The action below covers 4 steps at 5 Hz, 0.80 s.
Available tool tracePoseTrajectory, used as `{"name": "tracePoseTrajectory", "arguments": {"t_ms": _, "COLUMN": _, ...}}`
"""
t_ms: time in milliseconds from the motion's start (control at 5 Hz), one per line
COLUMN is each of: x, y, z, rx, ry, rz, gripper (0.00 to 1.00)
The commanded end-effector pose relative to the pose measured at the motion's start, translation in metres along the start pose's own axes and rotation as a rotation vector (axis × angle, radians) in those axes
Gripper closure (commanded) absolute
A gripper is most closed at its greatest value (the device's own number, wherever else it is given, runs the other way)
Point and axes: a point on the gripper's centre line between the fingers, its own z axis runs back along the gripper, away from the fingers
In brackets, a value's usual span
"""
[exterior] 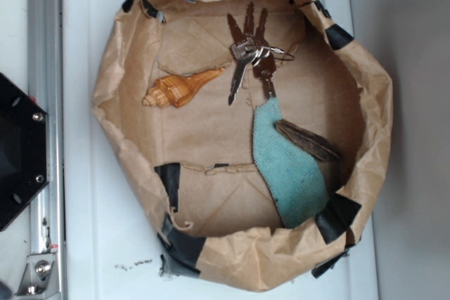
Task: Grab the silver keys.
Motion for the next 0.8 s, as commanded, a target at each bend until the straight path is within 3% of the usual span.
{"name": "tracePoseTrajectory", "arguments": {"t_ms": 0, "x": 0.0, "y": 0.0, "z": 0.0, "rx": 0.0, "ry": 0.0, "rz": 0.0, "gripper": 0.0}}
{"name": "tracePoseTrajectory", "arguments": {"t_ms": 200, "x": 0.045, "y": -0.031, "z": -0.042, "rx": 0.205, "ry": 0.064, "rz": 0.119, "gripper": 0.0}}
{"name": "tracePoseTrajectory", "arguments": {"t_ms": 400, "x": 0.092, "y": -0.033, "z": -0.075, "rx": 0.279, "ry": 0.018, "rz": 0.048, "gripper": 0.0}}
{"name": "tracePoseTrajectory", "arguments": {"t_ms": 600, "x": 0.14, "y": -0.022, "z": -0.087, "rx": 0.312, "ry": -0.103, "rz": -0.038, "gripper": 0.0}}
